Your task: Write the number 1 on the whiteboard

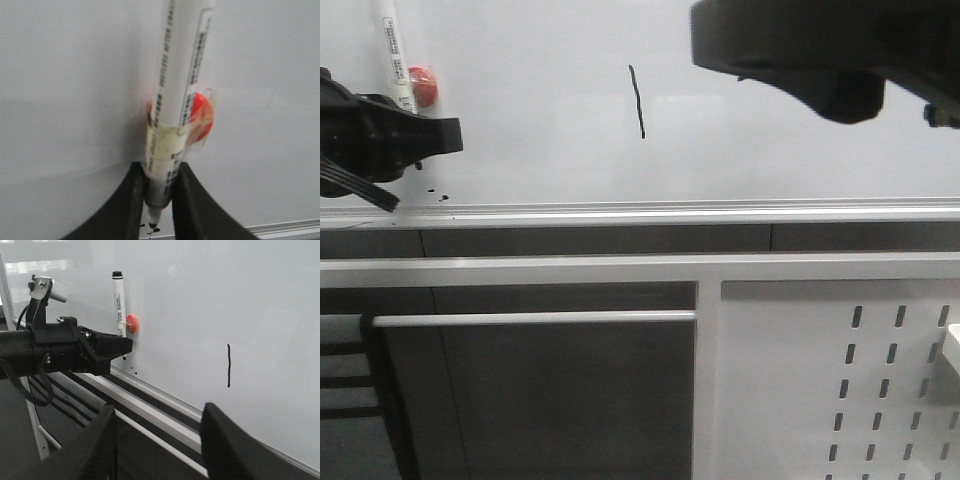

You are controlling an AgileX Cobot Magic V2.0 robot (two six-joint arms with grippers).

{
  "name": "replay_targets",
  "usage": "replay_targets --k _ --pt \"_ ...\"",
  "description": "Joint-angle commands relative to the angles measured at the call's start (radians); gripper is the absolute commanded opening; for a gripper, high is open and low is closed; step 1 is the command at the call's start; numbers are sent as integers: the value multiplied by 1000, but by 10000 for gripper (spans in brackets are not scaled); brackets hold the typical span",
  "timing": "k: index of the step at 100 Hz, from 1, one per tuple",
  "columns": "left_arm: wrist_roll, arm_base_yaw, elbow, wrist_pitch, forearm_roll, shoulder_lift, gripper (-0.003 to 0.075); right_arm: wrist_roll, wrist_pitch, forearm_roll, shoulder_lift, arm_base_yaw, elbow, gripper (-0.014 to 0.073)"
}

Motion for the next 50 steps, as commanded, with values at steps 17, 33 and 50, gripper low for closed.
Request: replay_targets --k 17,33,50 --pt "-12 1 -29 -34 -7 -27 -20 -7 -69 -28 -20 -1 -25 336" --pt "-14 1 -29 -9 -29 -27 -20 -7 -69 -28 -20 -1 -25 336" --pt "-14 1 -29 -8 -49 -27 -20 -7 -69 -28 -20 -1 -25 336"
